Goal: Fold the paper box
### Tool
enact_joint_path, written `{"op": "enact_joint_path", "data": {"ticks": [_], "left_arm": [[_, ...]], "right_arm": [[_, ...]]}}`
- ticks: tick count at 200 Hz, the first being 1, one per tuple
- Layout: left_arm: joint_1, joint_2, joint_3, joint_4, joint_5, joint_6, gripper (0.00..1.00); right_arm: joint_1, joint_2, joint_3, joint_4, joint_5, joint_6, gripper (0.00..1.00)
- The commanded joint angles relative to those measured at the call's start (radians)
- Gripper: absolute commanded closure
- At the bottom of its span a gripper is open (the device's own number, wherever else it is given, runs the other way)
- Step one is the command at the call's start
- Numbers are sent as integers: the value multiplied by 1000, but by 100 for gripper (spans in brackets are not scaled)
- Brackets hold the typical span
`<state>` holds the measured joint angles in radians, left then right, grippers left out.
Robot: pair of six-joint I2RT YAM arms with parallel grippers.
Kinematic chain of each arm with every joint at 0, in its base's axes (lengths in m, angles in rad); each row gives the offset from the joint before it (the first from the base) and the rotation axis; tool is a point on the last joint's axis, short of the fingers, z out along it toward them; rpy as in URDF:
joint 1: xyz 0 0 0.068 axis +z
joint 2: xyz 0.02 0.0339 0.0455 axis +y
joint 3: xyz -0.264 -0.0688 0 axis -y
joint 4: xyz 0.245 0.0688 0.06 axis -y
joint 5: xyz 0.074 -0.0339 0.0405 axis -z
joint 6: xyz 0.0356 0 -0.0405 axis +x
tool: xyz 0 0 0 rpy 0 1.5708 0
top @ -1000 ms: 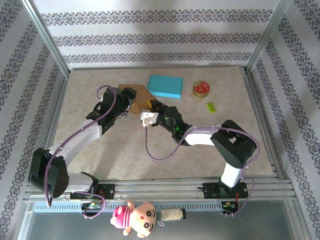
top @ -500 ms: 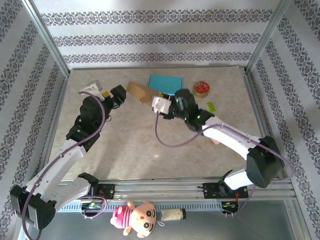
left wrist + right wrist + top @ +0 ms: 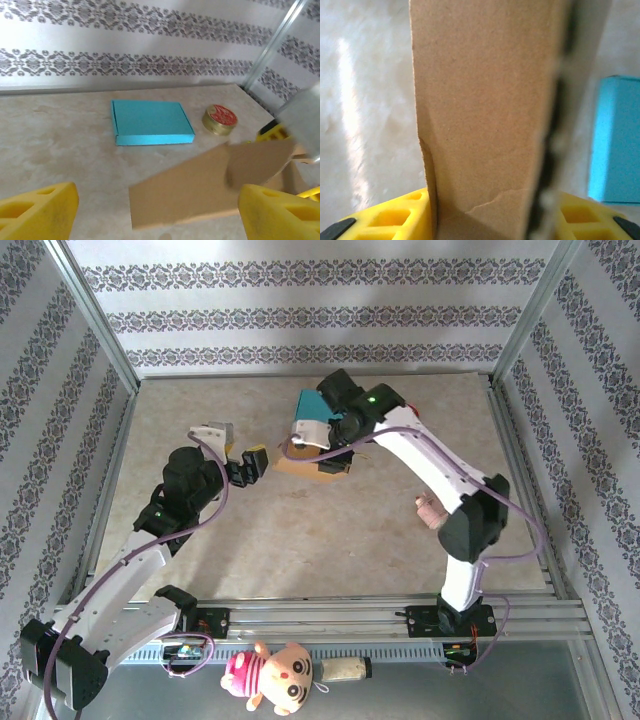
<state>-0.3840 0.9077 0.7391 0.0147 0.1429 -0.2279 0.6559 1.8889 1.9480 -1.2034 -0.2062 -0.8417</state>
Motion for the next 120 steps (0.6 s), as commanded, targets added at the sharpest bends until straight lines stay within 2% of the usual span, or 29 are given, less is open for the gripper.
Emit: {"op": "enact_joint_path", "data": {"ticks": [1, 26, 81, 100, 120], "left_arm": [[6, -20, 44, -48, 98, 92, 17], [7, -45, 64, -116, 137, 128, 17], [7, -112, 0, -160, 93, 112, 17], [6, -126, -26, -148, 55, 84, 18], [6, -130, -37, -159, 36, 81, 18]], "right_arm": [[31, 71, 112, -260, 26, -84, 56], [54, 149, 168, -309, 37, -88, 56], [65, 243, 181, -279, 61, -119, 51], [72, 264, 187, -231, 54, -108, 45], [74, 262, 196, -187, 46, -100, 32]]}}
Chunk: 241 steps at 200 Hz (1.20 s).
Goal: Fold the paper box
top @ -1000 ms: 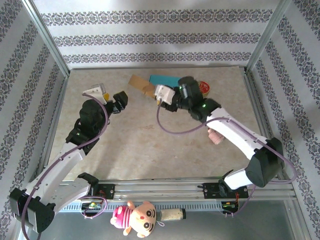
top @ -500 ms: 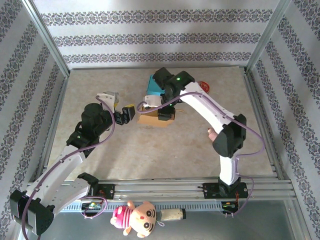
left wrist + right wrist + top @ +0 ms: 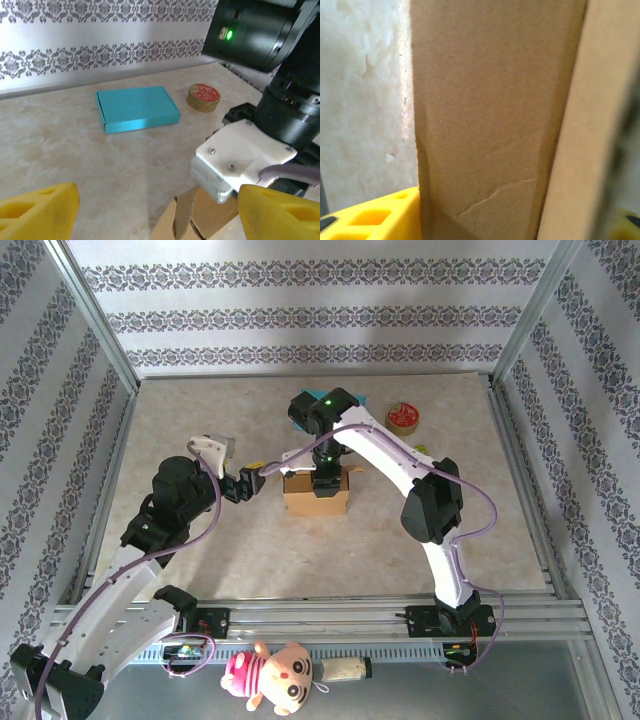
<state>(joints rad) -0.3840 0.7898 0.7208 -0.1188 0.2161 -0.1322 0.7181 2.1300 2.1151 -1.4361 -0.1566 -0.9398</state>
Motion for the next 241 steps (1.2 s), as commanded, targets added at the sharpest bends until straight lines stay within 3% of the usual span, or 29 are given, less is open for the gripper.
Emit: {"op": "enact_joint_path", "data": {"ticks": [1, 46, 92, 113, 132, 154, 166, 195, 223, 241], "left_arm": [[6, -12, -18, -26, -38, -15, 18], [7, -32, -29, -38, -50, -32, 18], [6, 3, 12, -54, -21, -63, 18], [7, 52, 68, -98, 12, -105, 18], [7, 100, 121, -145, 37, -128, 18], [12, 171, 197, -219, 128, -107, 18], [14, 218, 248, -283, 181, -83, 18], [15, 312, 338, -403, 249, -24, 19], [15, 325, 338, -397, 239, 4, 18], [15, 333, 333, -394, 231, 11, 18]], "right_arm": [[11, 21, 29, 47, -6, -2, 31], [-6, -48, 14, 112, -89, 4, 26], [-54, -177, -61, 248, -215, 137, 22], [-136, -292, -177, 456, -325, 414, 25], [-242, -452, -399, 731, -473, 686, 33], [-338, -667, -728, 1059, -490, 956, 34], [-384, -761, -864, 1141, -502, 1029, 34], [-443, -860, -1046, 1118, -504, 1029, 28], [-441, -845, -1068, 1053, -511, 956, 14], [-427, -811, -1059, 1034, -513, 940, 15]]}}
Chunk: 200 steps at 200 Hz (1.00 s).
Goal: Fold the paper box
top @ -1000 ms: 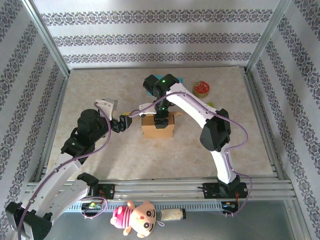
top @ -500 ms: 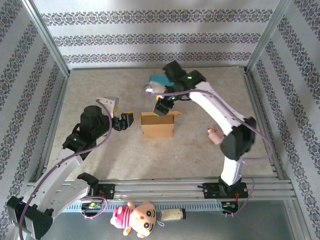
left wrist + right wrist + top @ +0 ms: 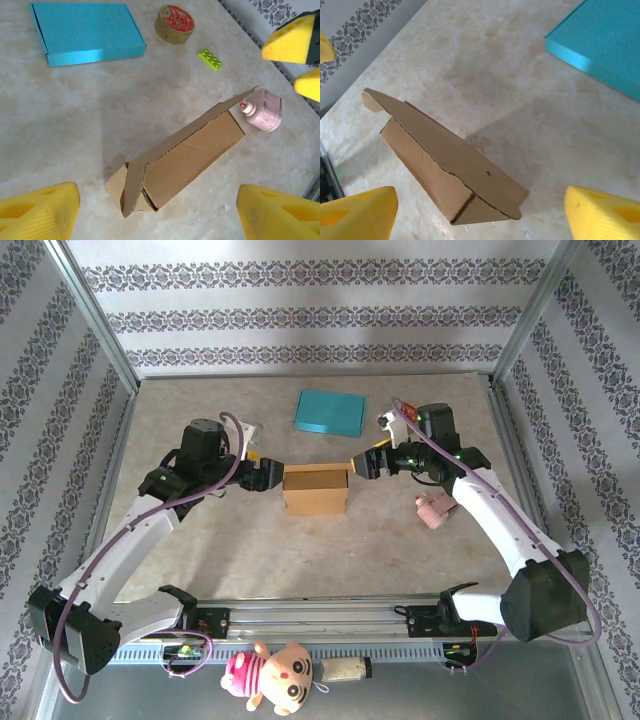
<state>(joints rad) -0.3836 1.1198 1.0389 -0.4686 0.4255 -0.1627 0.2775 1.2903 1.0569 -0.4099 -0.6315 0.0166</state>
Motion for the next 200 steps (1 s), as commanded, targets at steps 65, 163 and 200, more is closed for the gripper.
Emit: {"op": "enact_joint_path", "data": {"ticks": [65, 163, 200], "left_arm": [[15, 2, -11, -38, 2, 13, 18], [12, 7, -50, 10, 23, -103, 26], [1, 21, -52, -8, 36, -73, 29]], "right_arm": [[52, 62, -7, -9, 12, -36, 51], [94, 40, -25, 6, 91, -11, 80], [114, 44, -19, 4, 91, -17, 87]]}}
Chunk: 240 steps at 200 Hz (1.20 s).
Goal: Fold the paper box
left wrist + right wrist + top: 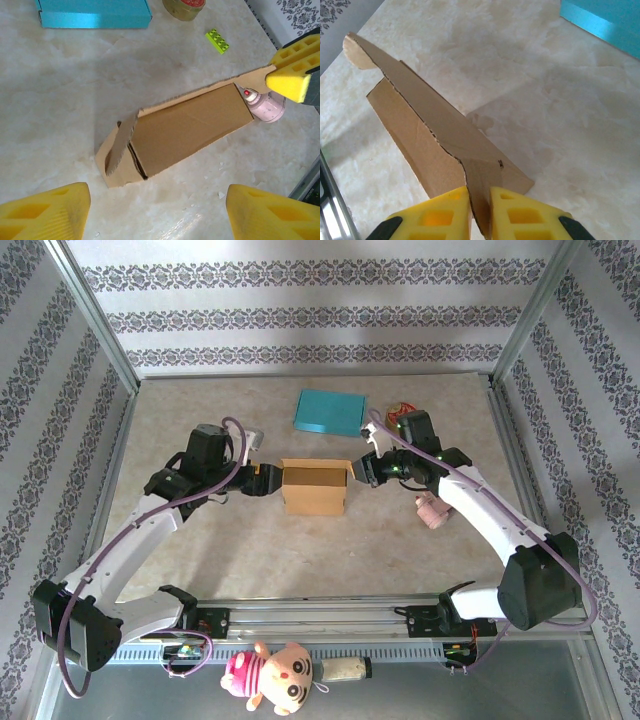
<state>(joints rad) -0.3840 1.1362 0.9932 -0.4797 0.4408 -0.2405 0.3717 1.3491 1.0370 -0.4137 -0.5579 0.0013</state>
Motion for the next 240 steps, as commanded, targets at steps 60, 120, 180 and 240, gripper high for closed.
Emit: {"op": "enact_joint_path", "data": {"ticks": [60, 120, 180, 240], "left_arm": [[-11, 56, -9, 56, -56, 11, 29], [-10, 137, 58, 32, -88, 107, 34], [-11, 152, 54, 64, -69, 67, 65], [-11, 144, 50, 42, -51, 18, 82]], "right_arm": [[38, -19, 11, 1, 23, -10, 91], [42, -24, 18, 1, 18, -13, 91], [45, -29, 16, -2, 35, -11, 92], [63, -24, 32, -8, 92, 32, 91]]}}
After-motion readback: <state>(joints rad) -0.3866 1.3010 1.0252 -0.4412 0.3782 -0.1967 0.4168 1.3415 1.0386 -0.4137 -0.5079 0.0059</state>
